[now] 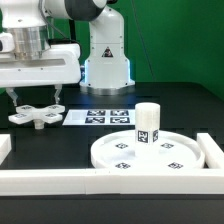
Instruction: Assemble round table
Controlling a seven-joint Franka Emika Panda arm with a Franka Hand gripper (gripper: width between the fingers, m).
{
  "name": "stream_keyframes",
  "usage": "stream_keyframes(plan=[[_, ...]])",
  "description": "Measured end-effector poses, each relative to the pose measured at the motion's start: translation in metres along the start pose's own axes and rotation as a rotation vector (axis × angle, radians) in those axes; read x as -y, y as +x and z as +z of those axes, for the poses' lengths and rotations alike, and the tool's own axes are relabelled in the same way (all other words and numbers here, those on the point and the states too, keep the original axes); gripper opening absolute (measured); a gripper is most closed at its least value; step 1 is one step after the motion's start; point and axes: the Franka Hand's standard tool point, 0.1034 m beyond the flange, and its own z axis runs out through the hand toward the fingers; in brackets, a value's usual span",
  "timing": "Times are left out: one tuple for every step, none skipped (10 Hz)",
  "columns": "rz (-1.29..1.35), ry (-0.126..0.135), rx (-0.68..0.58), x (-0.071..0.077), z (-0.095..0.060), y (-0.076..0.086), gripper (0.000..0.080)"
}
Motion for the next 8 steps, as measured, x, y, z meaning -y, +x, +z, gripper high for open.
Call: stream_keyframes(plan=[[-0.002, -0.002, 0.001, -0.0003, 0.0016, -0.0004, 0.0649], [-0.003, -0.002, 0.005, -0.0004, 0.0042, -0.0016, 0.0649], [-0.003, -0.001, 0.009, -0.0002, 0.0057, -0.0025, 0.0649], [-0.004, -0.001, 0.010, 0.0002, 0.0060, -0.0024, 0.0649], [-0.005, -0.001, 0.011, 0.0005, 0.0067, -0.0026, 0.0649], [-0.005, -0.001, 0.013, 0.0006, 0.0075, -0.0030, 0.0649], [-0.005, 0.000, 0.016, 0.0007, 0.0090, -0.0038, 0.0649], [-0.005, 0.000, 0.019, 0.0006, 0.0103, -0.0042, 0.0649]])
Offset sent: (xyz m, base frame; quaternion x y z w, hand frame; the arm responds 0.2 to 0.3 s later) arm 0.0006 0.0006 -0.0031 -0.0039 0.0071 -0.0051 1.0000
